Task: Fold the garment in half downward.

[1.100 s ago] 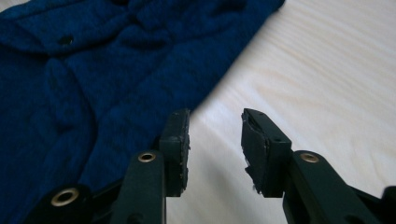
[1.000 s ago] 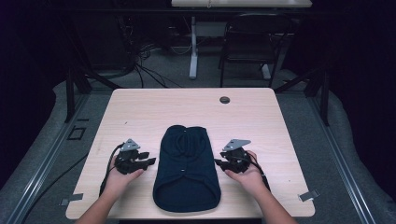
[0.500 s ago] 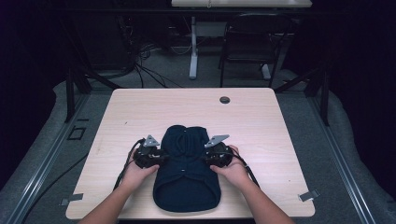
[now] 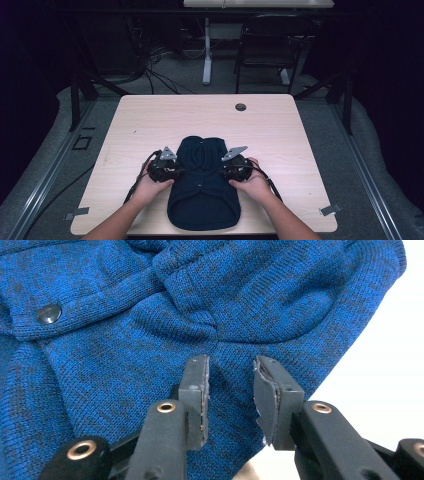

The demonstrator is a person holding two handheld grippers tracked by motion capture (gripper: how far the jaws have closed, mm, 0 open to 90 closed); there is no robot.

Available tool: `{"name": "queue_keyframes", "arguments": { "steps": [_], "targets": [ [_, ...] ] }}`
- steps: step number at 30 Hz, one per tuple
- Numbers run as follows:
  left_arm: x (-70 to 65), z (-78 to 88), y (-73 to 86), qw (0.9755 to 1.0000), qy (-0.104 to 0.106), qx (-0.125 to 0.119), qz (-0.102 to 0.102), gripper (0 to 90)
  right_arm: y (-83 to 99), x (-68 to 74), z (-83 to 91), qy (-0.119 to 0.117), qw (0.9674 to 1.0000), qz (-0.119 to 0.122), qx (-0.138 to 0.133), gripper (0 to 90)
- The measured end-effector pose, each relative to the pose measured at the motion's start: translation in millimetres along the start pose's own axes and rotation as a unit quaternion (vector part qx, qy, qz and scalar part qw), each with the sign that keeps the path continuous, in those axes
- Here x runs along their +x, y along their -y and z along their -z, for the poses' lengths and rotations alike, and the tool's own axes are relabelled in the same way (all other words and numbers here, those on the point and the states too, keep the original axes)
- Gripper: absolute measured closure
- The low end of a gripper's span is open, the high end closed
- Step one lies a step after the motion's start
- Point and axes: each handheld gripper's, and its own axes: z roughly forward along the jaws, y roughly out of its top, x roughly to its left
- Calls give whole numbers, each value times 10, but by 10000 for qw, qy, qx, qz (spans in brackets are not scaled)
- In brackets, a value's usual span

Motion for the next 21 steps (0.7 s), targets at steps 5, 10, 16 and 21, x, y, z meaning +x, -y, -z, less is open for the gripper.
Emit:
{"name": "queue_keyframes", "arguments": {
  "steps": [5, 10, 16, 21],
  "targets": [
    [63, 52, -133, 9998, -7, 105, -155, 604, -39, -51, 60, -90, 9999, -32, 49, 661],
    [187, 126, -456, 9997, -17, -39, -256, 600, -222, -170, 163, 1, 10000, 5, -64, 668],
    [300, 86, -713, 9994, 89, 6, -346, 628, -494, -360, 204, 112, 9999, 76, -64, 660],
    [357, -1, -862, 9990, 137, 127, -408, 646, -707, -494, 150, 169, 9996, 236, 63, 639]
  ]
}}
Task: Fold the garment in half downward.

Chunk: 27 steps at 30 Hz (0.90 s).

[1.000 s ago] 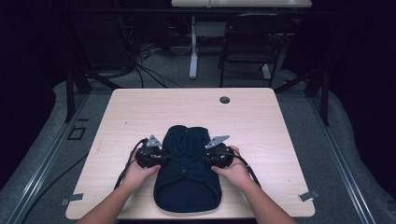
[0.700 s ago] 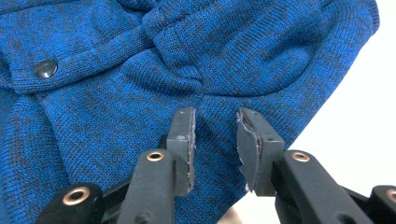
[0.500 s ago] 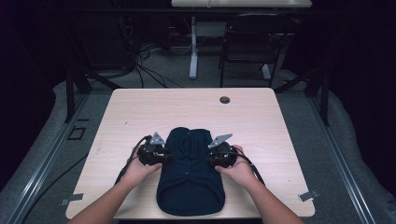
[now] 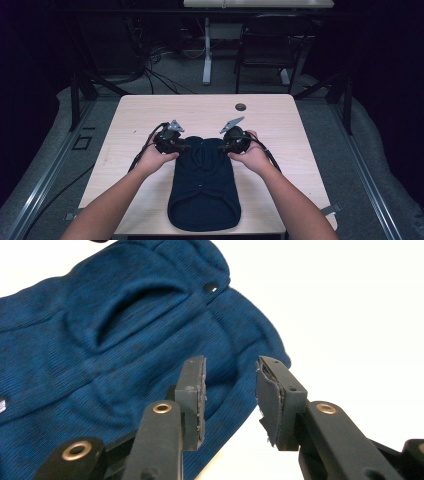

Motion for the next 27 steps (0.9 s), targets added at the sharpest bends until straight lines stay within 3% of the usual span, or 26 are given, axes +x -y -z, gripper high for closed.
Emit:
{"name": "queue_keyframes", "arguments": {
  "steps": [6, 12, 17, 21, 27],
  "targets": [
    [131, -119, -122, 9999, 24, 98, 44, 651, -156, -113, -197, 124, 9996, 100, 220, 622],
    [241, -264, -128, 9997, -53, 193, 133, 636, -210, -222, -431, 318, 9977, 230, 550, 597],
    [292, -363, -103, 9992, -144, 331, 195, 644, -207, -257, -533, 199, 9983, 117, 532, 624],
    [327, -429, -81, 9984, -235, 419, 296, 610, -230, -264, -559, 202, 9978, 224, 584, 619],
    [325, -477, -57, 9980, -324, 487, 256, 588, -220, -273, -608, 254, 9972, 251, 662, 601]
  ]
}}
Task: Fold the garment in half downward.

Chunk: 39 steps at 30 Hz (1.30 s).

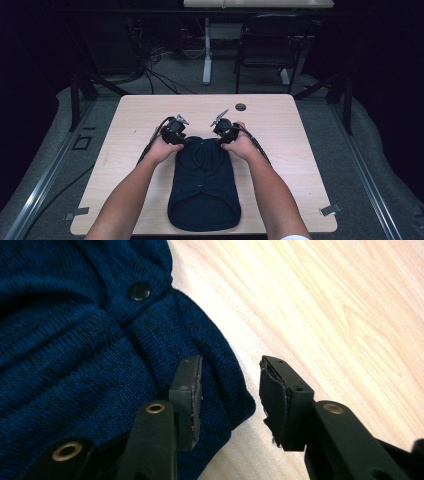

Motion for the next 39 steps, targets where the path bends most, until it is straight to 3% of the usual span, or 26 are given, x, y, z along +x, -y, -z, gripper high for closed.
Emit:
{"name": "queue_keyframes", "arguments": {
  "steps": [6, 8, 13, 14, 20, 26, 34, 39],
  "targets": [
    [-43, -68, 7, 9998, -110, 98, -92, 578, 20, 7, -73, -26, 9998, -4, 187, 594],
    [-44, -90, 20, 9998, -97, 127, -123, 577, 35, -8, -91, -102, 9996, -185, 170, 593],
    [-41, -100, 42, 9999, -75, 109, -91, 589, 37, -22, -94, -160, 9995, -197, 206, 613],
    [-44, -100, 42, 9999, -58, 120, -98, 609, 43, -10, -106, -220, 9992, -297, 148, 640],
    [-59, -101, 43, 9998, -52, 130, -134, 656, 42, 5, -94, -217, 9994, -189, 197, 699],
    [-51, -97, 69, 10000, 8, 61, -62, 712, 89, 22, -89, -204, 9997, -163, 42, 763],
    [-60, -93, 81, 10000, -8, -22, 38, 772, 87, 47, -81, -137, 9998, -154, 48, 790],
    [-64, -82, 70, 10000, -42, -21, 1, 792, 69, 77, -59, -37, 9999, -88, 51, 799]
  ]
}}
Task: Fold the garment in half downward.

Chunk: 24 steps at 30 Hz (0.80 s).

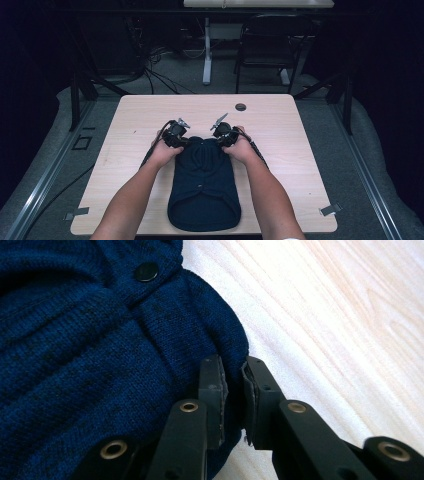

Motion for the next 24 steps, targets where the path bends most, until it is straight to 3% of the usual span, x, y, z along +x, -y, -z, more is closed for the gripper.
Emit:
{"name": "queue_keyframes", "arguments": {
  "steps": [9, 11, 16, 24],
  "targets": [
    [-13, 131, -100, 9998, -42, -148, -86, 800, -4, -37, 136, -18, 9996, -90, -263, 802],
    [-9, 235, -167, 9994, -54, -329, -104, 800, -11, -58, 218, 16, 9992, -114, -374, 802],
    [-15, 380, -256, 9985, -80, -523, -172, 801, -11, -115, 352, -2, 9977, -238, -639, 802],
    [14, 660, -423, 9956, -289, -834, -302, 802, -202, -163, 704, 319, 9963, 121, -784, 803]
  ]
}}
